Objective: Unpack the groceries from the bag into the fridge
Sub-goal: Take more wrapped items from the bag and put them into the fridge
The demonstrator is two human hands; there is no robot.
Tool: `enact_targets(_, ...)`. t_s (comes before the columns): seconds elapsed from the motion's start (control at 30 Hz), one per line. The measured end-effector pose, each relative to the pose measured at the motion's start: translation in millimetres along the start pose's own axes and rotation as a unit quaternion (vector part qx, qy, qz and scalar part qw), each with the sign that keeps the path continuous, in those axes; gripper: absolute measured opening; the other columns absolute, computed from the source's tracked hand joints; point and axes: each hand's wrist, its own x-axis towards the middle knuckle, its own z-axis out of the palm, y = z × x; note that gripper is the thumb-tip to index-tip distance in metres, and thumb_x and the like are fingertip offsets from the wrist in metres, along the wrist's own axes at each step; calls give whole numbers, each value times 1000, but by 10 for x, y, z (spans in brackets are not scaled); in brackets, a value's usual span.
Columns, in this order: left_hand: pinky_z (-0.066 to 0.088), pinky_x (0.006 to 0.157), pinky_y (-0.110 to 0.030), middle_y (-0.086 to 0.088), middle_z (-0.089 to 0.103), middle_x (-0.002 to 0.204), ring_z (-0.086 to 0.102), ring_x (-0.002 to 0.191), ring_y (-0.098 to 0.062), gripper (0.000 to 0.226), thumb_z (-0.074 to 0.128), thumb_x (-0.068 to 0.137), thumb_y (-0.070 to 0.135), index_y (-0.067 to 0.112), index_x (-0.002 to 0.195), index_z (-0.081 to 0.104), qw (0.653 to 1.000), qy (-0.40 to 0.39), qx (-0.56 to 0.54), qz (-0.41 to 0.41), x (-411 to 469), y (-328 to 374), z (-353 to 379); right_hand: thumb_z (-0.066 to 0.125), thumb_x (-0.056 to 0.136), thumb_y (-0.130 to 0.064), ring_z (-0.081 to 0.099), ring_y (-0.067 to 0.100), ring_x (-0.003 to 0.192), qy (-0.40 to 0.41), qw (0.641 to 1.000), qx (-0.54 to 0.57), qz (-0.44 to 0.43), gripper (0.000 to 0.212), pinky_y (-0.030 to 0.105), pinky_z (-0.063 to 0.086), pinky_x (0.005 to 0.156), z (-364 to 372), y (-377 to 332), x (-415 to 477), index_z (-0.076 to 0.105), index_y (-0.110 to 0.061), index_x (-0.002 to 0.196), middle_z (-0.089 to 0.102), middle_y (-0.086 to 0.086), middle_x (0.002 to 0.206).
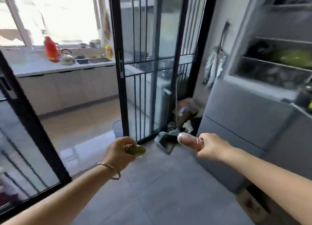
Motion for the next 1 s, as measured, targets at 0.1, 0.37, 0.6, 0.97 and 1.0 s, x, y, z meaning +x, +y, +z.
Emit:
enact_targets(0.1, 41, 56, -13, -3, 64, 81, 57, 76, -18, 36, 74, 66, 0, 33, 70, 58, 998, -19, 13, 53, 618, 488, 407, 59, 78, -27, 58, 25, 82, 30, 999, 20, 41, 14, 25, 33, 51, -277, 476, 382, 53, -17, 86, 63, 3, 92)
enact_targets(0.37, 53, 67, -28, -3, 66, 78, 60, 70, -22, 36, 81, 63, 6, 36, 71, 63, 977, -104, -34, 181, 2547, 1717, 1325, 59, 77, -22, 60, 25, 88, 114, 983, -47, 132, 24, 24, 37, 63, -1028, 1560, 1704, 56, -21, 100, 63, 2, 98)
enact_targets(0.6, 43, 59, -20, 0, 62, 79, 53, 63, -13, 30, 80, 69, 13, 24, 89, 62, 945, -137, -86, 283, 4237, 3308, 2038, 62, 76, -27, 61, 24, 89, 189, 954, -68, 222, 21, 26, 41, 67, -2204, 2388, 2789, 56, -22, 96, 63, 1, 97)
enact_targets(0.97, 45, 53, -24, 1, 62, 82, 53, 60, -14, 23, 69, 80, 27, 22, 100, 59, 883, -72, -111, 451, 5581, 5546, 3099, 65, 76, -36, 58, 23, 77, 348, 887, -136, 271, 21, 25, 40, 59, -3891, 3674, 3779, 57, -20, 88, 63, 1, 86)
enact_targets(1.0, 48, 57, -26, 1, 63, 84, 54, 63, -15, 25, 69, 80, 29, 21, 102, 60, 876, -58, -112, 466, 5662, 5712, 3202, 65, 77, -36, 55, 23, 75, 371, 880, -133, 265, 21, 23, 35, 55, -4040, 3802, 3873, 56, -20, 87, 60, 1, 83)
